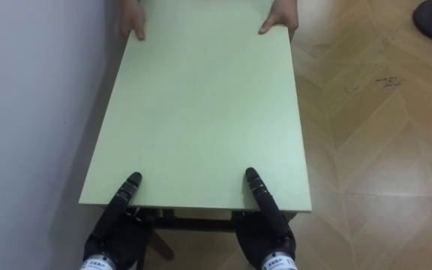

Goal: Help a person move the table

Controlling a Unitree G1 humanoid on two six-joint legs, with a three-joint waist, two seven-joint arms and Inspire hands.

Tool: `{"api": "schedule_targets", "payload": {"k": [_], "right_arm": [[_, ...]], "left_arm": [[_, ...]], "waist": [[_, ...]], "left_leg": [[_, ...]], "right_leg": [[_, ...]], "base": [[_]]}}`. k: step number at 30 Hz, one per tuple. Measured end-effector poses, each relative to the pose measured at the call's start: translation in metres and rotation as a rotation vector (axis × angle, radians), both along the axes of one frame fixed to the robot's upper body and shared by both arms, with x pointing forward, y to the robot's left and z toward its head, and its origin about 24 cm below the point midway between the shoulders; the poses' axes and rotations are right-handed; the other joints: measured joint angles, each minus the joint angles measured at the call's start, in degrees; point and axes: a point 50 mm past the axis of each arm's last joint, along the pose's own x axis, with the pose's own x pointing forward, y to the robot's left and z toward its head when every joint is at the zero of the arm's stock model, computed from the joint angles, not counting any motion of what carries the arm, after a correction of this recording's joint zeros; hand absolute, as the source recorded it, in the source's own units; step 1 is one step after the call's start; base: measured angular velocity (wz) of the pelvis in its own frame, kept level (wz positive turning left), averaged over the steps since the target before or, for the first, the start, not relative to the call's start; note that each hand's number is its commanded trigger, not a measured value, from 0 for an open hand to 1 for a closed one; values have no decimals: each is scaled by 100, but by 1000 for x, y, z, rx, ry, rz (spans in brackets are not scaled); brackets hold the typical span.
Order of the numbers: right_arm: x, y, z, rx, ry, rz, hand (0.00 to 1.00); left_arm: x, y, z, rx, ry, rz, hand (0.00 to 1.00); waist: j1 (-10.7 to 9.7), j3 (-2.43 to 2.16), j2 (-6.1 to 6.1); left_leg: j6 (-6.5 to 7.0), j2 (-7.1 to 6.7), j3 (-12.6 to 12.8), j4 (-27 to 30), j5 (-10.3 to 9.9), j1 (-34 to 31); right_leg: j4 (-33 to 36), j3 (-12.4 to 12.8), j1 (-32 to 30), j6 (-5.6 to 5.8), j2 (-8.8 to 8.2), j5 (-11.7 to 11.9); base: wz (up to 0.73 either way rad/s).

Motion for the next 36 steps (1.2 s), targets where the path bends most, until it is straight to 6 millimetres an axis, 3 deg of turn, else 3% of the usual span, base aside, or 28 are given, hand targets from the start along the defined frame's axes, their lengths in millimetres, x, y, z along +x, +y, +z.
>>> {"api": "schedule_targets", "payload": {"k": [8,9,10,11,12,13,26,30,36], "right_arm": [[-2,4,-6,1,18,5,100],[-3,4,-7,0,20,4,90],[-3,4,-7,0,20,4,75],[-3,4,-7,1,19,5,35],[-2,4,-7,1,20,5,0],[-2,4,-7,1,20,5,0],[-10,-4,-12,-13,-69,129,0],[-14,-4,-12,0,-79,148,0],[-16,-2,-11,22,-125,161,0]], "left_arm": [[-4,3,-9,2,4,-1,100],[-4,3,-10,2,4,-3,98],[-4,3,-10,2,4,-3,82],[-4,4,-10,1,2,-3,64],[-4,4,-10,1,2,-3,9],[-4,4,-10,1,2,-3,0],[-1,2,-6,86,-113,-192,0],[-2,1,-6,77,-117,-210,0],[-2,1,-5,71,-133,-235,0]], "waist": [[-16,-28,-18],[-18,-29,-21],[-19,-30,-22],[-29,-30,-24],[-26,-31,-26],[-26,-32,-27],[-98,-50,-52],[-118,-94,-121],[-214,-109,-128]], "left_leg": [[0,3,14,-52,0,162],[0,1,14,-53,0,181],[0,1,13,-54,0,184],[0,0,10,-62,0,183],[-1,1,11,-62,0,185],[-1,2,11,-62,0,185],[-15,17,98,-84,9,239],[-45,34,113,-142,59,272],[-82,64,109,-141,124,273]], "right_leg": [[3,6,132,0,-1,0],[-2,3,154,0,-2,0],[-2,2,156,0,-2,0],[-5,2,156,0,-1,0],[-5,2,158,0,0,0],[-5,2,158,0,0,0],[-5,-15,167,2,11,-2],[-6,-123,177,4,15,-2],[-9,-169,182,3,42,-2]], "base": [[0],[0],[0],[0],[0],[0],[-8],[0],[0]]}}
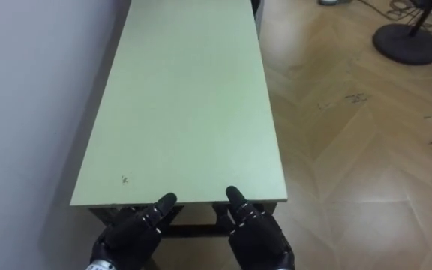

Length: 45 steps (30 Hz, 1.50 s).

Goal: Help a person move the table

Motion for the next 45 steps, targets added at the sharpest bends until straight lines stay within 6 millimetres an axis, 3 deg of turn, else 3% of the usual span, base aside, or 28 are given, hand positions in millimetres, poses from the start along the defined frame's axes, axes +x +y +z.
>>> {"api": "schedule_targets", "payload": {"k": [6,12,25,29,37,45], "right_arm": [[0,2,2,32,-31,12,0],[0,1,2,28,-42,24,0],[-4,-1,0,-293,-182,344,0],[-4,1,-1,-397,-213,475,0],[-20,-7,-34,-546,-51,614,0],[-51,-40,-76,-695,308,570,0]], "left_arm": [[0,-1,0,13,2,-15,0],[-2,-6,-1,39,-17,-74,0],[-1,-10,0,323,-190,-455,0],[-7,-11,-7,371,-173,-532,0],[-18,-1,-30,456,-46,-570,0],[-42,26,-68,544,224,-469,0]], "waist": [[-24,-19,59],[-40,-36,93],[-159,-21,77],[-160,-6,60],[-155,33,-55],[-137,-10,-90]], "left_leg": [[-73,51,-18,-10,55,-4],[-52,40,-1,-10,101,-40],[-109,72,-45,-13,61,-72],[-115,75,-43,-27,55,-41],[-112,69,-90,-76,55,-92],[-122,73,-74,-80,62,-18]], "right_leg": [[-21,-20,-12,-7,54,0],[-131,-49,-24,-49,57,-22],[-173,-128,-4,-76,94,-3],[-168,-116,14,-76,96,-3],[-164,-129,-34,-80,99,1],[-186,-162,16,-85,105,7]], "base": [[-1],[2],[1],[0],[0],[-1]]}}
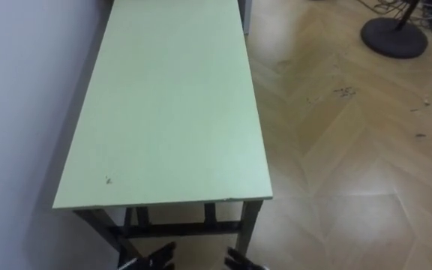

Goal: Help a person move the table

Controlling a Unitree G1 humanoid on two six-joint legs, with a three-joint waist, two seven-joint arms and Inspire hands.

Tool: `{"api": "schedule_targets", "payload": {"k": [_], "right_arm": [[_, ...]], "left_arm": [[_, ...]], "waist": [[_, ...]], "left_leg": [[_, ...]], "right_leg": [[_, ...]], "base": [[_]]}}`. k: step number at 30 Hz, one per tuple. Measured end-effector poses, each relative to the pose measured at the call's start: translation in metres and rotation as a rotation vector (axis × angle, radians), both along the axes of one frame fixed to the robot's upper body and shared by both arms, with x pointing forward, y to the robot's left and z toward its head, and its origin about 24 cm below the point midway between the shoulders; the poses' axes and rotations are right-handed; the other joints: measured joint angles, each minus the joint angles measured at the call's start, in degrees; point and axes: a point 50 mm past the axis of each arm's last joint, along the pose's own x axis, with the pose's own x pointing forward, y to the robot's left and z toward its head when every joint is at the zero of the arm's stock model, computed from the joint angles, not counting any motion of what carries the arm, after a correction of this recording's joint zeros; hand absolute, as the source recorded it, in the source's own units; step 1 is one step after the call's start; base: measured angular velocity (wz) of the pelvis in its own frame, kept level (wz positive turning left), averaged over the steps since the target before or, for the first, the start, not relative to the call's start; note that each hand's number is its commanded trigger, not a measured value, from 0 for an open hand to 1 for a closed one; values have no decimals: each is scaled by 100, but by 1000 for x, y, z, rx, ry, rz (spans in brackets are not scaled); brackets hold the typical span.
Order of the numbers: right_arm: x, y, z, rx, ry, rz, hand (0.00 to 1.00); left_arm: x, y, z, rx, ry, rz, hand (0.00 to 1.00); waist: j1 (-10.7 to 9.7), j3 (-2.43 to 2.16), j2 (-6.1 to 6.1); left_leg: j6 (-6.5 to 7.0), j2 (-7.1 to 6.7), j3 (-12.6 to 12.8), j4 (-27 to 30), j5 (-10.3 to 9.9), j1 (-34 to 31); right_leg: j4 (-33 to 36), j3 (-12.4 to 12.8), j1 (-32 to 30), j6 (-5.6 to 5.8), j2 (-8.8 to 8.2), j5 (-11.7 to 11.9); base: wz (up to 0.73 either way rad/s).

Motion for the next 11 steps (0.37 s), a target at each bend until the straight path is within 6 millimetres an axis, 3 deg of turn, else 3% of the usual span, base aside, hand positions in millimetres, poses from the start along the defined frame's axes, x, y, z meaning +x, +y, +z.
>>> {"api": "schedule_targets", "payload": {"k": [6,11], "right_arm": [[-31,-35,-16,-155,166,-222,0],[-64,-42,-26,-218,320,-316,0]], "left_arm": [[-15,20,-20,97,89,192,0],[-46,39,-33,234,228,294,0]], "waist": [[-13,-65,41],[-12,-40,34]], "left_leg": [[-18,-9,-36,-108,13,152],[-55,43,90,-216,16,335]], "right_leg": [[-12,-50,108,0,-2,0],[-34,-42,182,-1,11,-1]], "base": [[-1],[-13]]}}
